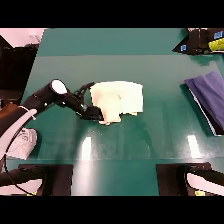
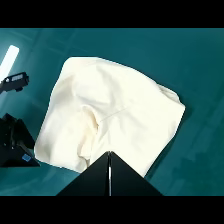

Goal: Fold the shirts.

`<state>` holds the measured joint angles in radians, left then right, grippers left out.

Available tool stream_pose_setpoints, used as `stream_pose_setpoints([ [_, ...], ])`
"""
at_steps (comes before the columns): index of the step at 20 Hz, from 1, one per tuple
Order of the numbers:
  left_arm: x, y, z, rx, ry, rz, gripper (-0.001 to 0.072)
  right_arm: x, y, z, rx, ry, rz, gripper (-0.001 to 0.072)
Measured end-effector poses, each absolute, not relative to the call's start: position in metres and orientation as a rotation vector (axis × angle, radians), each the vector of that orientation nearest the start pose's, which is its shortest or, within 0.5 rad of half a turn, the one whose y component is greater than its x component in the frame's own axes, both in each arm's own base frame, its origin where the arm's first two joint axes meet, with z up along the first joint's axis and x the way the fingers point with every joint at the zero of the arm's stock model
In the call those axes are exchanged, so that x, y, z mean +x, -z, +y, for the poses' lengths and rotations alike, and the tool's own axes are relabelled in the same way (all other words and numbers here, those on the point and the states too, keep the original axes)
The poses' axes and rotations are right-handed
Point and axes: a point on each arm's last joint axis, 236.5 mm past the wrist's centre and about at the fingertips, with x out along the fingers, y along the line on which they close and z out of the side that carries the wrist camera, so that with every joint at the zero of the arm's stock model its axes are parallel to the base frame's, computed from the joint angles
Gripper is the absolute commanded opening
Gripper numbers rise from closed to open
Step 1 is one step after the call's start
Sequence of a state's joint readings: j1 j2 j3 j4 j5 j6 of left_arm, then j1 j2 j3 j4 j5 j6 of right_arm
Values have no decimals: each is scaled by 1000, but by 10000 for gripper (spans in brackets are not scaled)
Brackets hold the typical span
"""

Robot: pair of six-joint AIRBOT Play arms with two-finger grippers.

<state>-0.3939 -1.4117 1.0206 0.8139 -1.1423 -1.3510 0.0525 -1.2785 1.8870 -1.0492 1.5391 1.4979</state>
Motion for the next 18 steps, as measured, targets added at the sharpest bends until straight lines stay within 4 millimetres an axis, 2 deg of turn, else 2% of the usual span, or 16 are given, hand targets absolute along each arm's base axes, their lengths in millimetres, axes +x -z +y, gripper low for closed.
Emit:
stream_pose_setpoints([
  [2, 274, 35, -285, -317, 771, 1488, 610, 380, -271, 138, 168, -556, 896, 21],
  [3, 274, 37, -288, -316, 765, 1474, 520, 380, -271, 138, 169, -556, 895, 21],
  [4, 275, 38, -291, -321, 762, 1467, 221, 380, -271, 138, 169, -556, 895, 21],
  [5, 275, 39, -293, -323, 758, 1459, 33, 380, -271, 138, 168, -556, 896, 21],
  [8, 273, 38, -294, -316, 762, 1458, 23, 379, -270, 138, 167, -557, 900, 21],
  [10, 272, 28, -284, -265, 778, 1466, 23, 377, -268, 138, 164, -560, 916, 22],
  [13, 289, -5, -242, -113, 751, 1413, 24, 371, -253, 138, 153, -571, 970, 22],
  [15, 307, -38, -203, -25, 681, 1333, 23, 367, -227, 137, 159, -575, 1045, 26],
  [16, 317, -55, -184, 0, 638, 1283, 23, 365, -211, 138, 166, -575, 1087, 125],
  [17, 323, -69, -169, 17, 601, 1245, 24, 365, -193, 138, 178, -573, 1123, 438],
  [18, 326, -81, -157, 29, 573, 1212, 23, 365, -172, 139, 198, -574, 1162, 608],
])
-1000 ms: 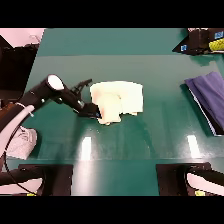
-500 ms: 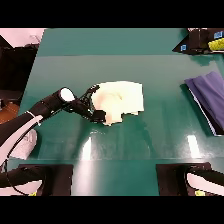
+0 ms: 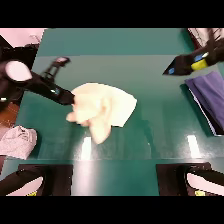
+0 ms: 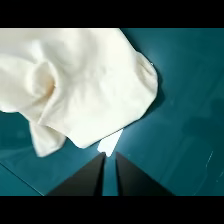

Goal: Fold the shirts.

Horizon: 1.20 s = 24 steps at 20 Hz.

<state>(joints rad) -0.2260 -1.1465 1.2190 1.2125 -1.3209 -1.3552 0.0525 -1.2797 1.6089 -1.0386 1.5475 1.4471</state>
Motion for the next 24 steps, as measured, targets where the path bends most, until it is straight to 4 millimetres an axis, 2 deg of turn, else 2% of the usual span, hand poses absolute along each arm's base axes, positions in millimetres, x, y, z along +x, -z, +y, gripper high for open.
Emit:
stream_pose_setpoints([
  [2, 330, -96, -141, 46, 533, 1174, 24, 364, -129, 147, 266, -584, 1230, 598],
  [5, 330, -105, -131, 52, 509, 1155, 23, 364, -66, 169, 379, -618, 1313, 595],
  [7, 330, -108, -128, 55, 502, 1153, 24, 368, -33, 186, 432, -639, 1337, 594],
  [11, 325, -108, -125, 61, 498, 1168, 24, 382, 16, 222, 451, -667, 1369, 587],
  [12, 325, -108, -124, 61, 498, 1171, 24, 387, 25, 232, 447, -676, 1374, 560],
  [15, 322, -107, -123, 64, 498, 1184, 23, 398, 45, 255, 424, -703, 1387, 552],
  [16, 321, -106, -123, 64, 499, 1187, 24, 402, 49, 262, 420, -711, 1386, 514],
  [17, 321, -106, -123, 64, 499, 1189, 24, 404, 52, 268, 410, -722, 1389, 410],
  [19, 320, -106, -123, 65, 500, 1192, 24, 404, 55, 280, 392, -748, 1397, 40],
  [22, 319, -107, -122, 68, 498, 1193, 23, 406, 48, 289, 361, -792, 1388, 18],
  [24, 323, -113, -116, 93, 473, 1174, 23, 413, 28, 285, 319, -816, 1354, 17],
])
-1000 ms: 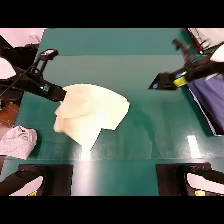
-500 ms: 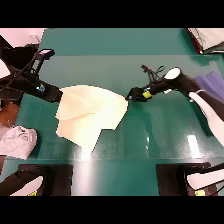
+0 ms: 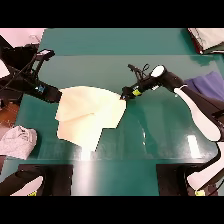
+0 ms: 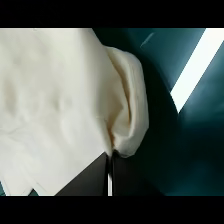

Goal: Fold the shirts.

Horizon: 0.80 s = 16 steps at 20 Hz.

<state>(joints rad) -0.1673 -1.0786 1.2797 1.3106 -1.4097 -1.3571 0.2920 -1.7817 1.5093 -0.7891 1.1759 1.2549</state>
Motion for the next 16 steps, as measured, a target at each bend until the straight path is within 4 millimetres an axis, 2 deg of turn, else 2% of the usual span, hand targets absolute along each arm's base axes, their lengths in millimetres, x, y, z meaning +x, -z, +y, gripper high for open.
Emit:
stream_pose_setpoints([
  [2, 334, -134, -104, 132, 427, 1121, 23, 426, -11, 273, 271, -826, 1272, 17],
  [4, 345, -170, -95, 165, 385, 1035, 23, 437, -65, 252, 206, -817, 1160, 17],
  [6, 353, -217, -90, 183, 357, 920, 23, 445, -133, 227, 150, -782, 1009, 17],
  [8, 356, -269, -87, 190, 338, 795, 23, 443, -204, 201, 105, -737, 855, 17],
  [10, 350, -320, -86, 190, 330, 672, 23, 428, -273, 179, 68, -699, 702, 17],
  [13, 327, -385, -89, 178, 347, 510, 23, 388, -368, 154, 24, -647, 480, 17],
  [16, 294, -429, -97, 158, 393, 383, 23, 342, -434, 129, -2, -570, 303, 16],
])
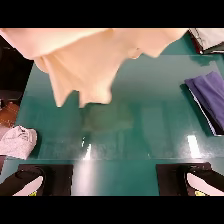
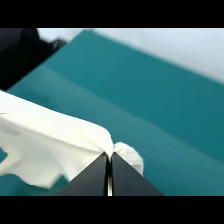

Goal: Fold the shirts.

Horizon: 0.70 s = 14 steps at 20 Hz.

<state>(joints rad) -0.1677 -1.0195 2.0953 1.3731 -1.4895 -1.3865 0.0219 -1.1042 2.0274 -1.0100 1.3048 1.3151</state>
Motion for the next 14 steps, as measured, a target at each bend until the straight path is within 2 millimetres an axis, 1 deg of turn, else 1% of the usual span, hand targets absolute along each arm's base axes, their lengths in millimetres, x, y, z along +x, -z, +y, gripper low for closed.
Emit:
stream_pose_setpoints([
  [2, 272, -451, -104, 143, 435, 310, 22, 318, -459, 112, -6, -508, 221, 16],
  [3, 261, -460, -108, 135, 457, 276, 22, 308, -468, 102, -5, -472, 192, 16],
  [5, 249, -472, -116, 121, 497, 233, 22, 295, -478, 84, 6, -402, 154, 16],
  [6, 247, -473, -119, 116, 511, 230, 22, 292, -480, 75, 10, -369, 148, 16],
  [7, 248, -469, -122, 110, 523, 239, 22, 292, -480, 69, 18, -345, 148, 16],
  [8, 253, -462, -125, 104, 531, 261, 23, 294, -476, 64, 26, -330, 166, 16],
  [9, 264, -447, -127, 99, 535, 306, 23, 299, -470, 62, 37, -326, 192, 16],
  [10, 276, -429, -129, 94, 537, 360, 23, 309, -459, 61, 52, -332, 241, 16],
  [11, 291, -406, -132, 87, 543, 432, 23, 321, -443, 61, 67, -340, 303, 15],
  [12, 304, -378, -135, 82, 546, 515, 23, 335, -425, 64, 85, -355, 369, 16],
  [14, 333, -313, -139, 70, 551, 703, 23, 368, -373, 73, 121, -381, 540, 16],
])
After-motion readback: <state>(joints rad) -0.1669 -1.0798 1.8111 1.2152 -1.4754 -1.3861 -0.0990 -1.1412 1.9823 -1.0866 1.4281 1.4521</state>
